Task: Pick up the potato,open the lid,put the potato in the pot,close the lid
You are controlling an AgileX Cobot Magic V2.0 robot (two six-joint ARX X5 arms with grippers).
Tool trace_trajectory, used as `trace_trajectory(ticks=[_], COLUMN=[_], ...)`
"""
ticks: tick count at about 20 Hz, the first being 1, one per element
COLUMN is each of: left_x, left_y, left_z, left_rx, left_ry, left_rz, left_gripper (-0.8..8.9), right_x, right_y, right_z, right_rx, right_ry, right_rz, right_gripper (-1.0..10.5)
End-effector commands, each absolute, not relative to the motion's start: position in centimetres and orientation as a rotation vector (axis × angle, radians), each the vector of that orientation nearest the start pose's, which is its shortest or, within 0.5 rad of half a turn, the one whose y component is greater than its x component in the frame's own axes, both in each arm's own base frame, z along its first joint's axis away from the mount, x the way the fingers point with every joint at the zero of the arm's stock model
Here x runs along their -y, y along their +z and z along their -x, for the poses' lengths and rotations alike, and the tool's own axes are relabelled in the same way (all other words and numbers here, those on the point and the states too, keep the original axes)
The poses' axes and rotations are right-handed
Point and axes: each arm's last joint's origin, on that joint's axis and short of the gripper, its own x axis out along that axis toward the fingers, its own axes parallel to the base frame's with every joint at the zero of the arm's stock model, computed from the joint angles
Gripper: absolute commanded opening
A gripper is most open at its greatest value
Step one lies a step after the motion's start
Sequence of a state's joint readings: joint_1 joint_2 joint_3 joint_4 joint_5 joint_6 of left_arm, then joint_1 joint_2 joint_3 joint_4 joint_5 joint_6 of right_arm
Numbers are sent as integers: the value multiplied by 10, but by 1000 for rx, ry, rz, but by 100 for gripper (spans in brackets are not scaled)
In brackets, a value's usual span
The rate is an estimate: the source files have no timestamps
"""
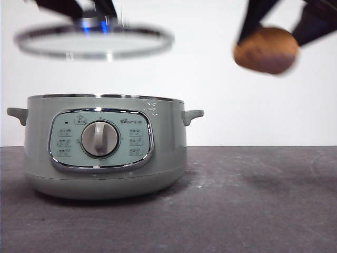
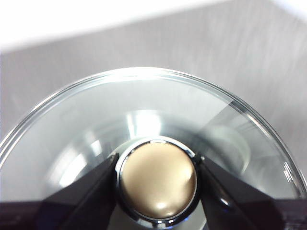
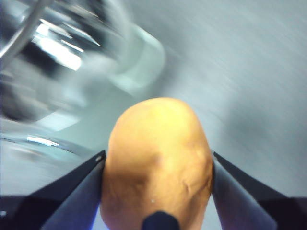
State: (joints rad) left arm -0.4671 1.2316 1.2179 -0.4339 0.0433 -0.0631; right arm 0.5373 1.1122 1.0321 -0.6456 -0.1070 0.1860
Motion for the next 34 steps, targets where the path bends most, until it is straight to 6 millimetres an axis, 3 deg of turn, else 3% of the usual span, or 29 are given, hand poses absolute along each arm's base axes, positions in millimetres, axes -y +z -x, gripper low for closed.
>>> trace_trajectory(ticks=[1,4,7,12,15,19,23,27,30,31,34], left_x=[107,88,68,44,34,28,28,28,28,28,28], left_y=[406,435,452,458,457,454,452,452,451,451,451], left_z=[-212,-177,-142,-99,-80,-71,-71,-71,-72,-72,-73], left_rx=[-312,-230,-177,-139,-136,-157,-178,-181,-187,-189,-192], left_ry=[-472,-429,-373,-285,-256,-237,-231,-225,-205,-205,-204], left_rz=[-32,-45,-56,-64,-72,-82,-93,-96,-103,-104,-105], left_gripper=[-7,-7,-7,-7,-7,-7,-7,-7,-8,-7,-7], right_x=[-128,-149,-183,-244,-276,-308,-329,-341,-342,-343,-344], right_y=[331,345,351,347,332,291,245,219,210,210,211], right_z=[-196,-210,-230,-272,-300,-328,-334,-333,-334,-334,-333], right_rx=[-719,-700,-700,-743,-772,-847,-922,-949,-962,-961,-967], right_ry=[632,685,749,823,845,859,854,847,833,834,827], right_rz=[-18,21,77,181,234,312,406,490,518,519,507], right_gripper=[-12,-12,-12,-13,-12,-12,-12,-12,-6,29,418])
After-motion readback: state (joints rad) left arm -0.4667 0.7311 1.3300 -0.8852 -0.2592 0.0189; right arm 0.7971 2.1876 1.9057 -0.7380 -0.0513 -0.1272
